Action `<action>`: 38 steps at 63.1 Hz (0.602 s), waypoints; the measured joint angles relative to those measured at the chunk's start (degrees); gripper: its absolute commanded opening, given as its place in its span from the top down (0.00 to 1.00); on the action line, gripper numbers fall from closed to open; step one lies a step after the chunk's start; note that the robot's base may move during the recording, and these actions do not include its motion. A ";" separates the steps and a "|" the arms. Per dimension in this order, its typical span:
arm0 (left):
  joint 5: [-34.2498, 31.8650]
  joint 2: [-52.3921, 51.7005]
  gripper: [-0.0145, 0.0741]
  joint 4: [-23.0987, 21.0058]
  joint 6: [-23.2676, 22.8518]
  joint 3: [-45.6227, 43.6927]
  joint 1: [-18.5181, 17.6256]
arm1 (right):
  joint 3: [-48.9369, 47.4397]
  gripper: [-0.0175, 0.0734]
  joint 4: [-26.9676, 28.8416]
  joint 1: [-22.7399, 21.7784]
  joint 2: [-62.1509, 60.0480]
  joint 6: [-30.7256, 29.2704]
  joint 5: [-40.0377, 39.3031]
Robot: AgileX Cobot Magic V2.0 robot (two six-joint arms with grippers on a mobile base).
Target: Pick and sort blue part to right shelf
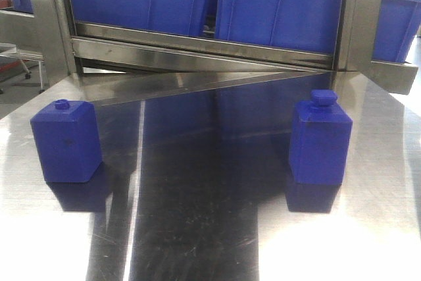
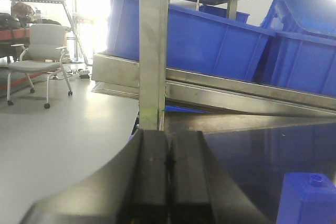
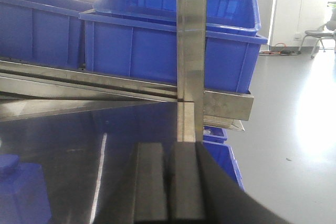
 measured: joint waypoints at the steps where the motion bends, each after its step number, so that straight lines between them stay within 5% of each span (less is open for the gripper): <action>1: 0.00 0.00 0.68 0.00 0.00 0.00 0.00 | 0.00 0.75 0.00 0.00 0.00 0.00 0.00; 38: 0.00 0.00 0.68 0.00 0.00 0.00 0.00 | 0.00 0.75 0.00 0.00 0.00 0.00 0.00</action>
